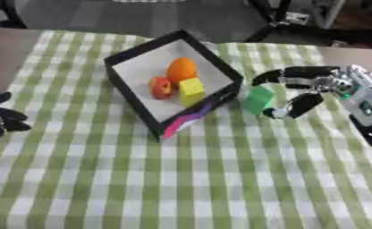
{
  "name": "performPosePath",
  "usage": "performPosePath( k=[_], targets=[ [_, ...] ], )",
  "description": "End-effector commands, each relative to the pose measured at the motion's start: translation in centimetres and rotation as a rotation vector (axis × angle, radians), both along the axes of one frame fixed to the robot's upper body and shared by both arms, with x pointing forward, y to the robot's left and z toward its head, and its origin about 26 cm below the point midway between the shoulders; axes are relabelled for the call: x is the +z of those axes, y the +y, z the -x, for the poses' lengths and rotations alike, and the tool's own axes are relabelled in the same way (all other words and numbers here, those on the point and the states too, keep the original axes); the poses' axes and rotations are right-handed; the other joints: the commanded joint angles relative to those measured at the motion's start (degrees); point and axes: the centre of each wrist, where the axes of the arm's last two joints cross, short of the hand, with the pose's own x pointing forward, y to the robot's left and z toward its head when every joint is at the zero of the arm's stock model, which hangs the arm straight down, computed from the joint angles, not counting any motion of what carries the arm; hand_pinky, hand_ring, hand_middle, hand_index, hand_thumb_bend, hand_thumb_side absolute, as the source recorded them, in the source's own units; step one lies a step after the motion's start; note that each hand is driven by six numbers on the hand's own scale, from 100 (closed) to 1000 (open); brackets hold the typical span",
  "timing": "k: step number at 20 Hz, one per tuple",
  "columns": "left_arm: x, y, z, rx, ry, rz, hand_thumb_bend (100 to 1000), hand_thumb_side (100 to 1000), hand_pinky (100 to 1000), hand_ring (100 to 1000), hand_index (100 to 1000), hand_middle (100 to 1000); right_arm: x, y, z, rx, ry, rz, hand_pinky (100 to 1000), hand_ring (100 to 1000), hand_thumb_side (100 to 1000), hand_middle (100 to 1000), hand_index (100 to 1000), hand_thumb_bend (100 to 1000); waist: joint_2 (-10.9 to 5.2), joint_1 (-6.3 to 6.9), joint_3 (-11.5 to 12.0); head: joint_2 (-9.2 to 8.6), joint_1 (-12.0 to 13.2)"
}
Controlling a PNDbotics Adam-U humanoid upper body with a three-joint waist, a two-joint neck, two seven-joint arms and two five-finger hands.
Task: Pick up objects on the table and place them in the box.
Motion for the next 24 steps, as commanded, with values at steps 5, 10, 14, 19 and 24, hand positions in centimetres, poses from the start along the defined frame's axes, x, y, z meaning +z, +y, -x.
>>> performPosePath(
  k=[5, 10, 14, 19, 24],
  targets=[
    [0.7, 0.1, -0.1, 0.002, -0.024, -0.009, 100, 1000, 688, 552, 914, 558, 1.0, -0.2, -1.0, -0.046, -0.069, -0.032, 947, 930, 526, 940, 969, 236, -0.54, 0.79, 0.1, -0.11, -0.1],
    [0.7, 0.1, -0.1, 0.003, -0.024, -0.008, 100, 1000, 688, 552, 914, 558, 0.7, 0.3, -1.5, -0.048, -0.09, -0.046, 935, 916, 521, 932, 967, 234, -0.48, 0.8, 0.2, -0.11, -0.2],
    [0.7, 0.1, -0.1, 0.002, -0.023, -0.008, 101, 1000, 688, 552, 914, 558, 0.4, 0.7, -1.9, -0.039, -0.083, -0.041, 927, 899, 521, 930, 964, 232, -0.47, 0.75, 0.3, -0.11, -0.3],
    [0.7, 0.1, 0.0, 0.004, -0.023, -0.007, 101, 1000, 689, 552, 914, 558, 0.1, 0.8, -2.1, -0.039, -0.071, -0.023, 917, 880, 514, 924, 957, 230, -0.52, 0.75, 0.4, -0.11, -0.4],
    [0.7, 0.1, 0.0, 0.005, -0.023, -0.007, 101, 1000, 689, 545, 915, 559, 0.0, 0.7, -2.1, -0.04, -0.064, 0.002, 908, 871, 516, 917, 949, 242, -0.57, 0.71, 0.4, -0.11, -0.3]
  ],
)
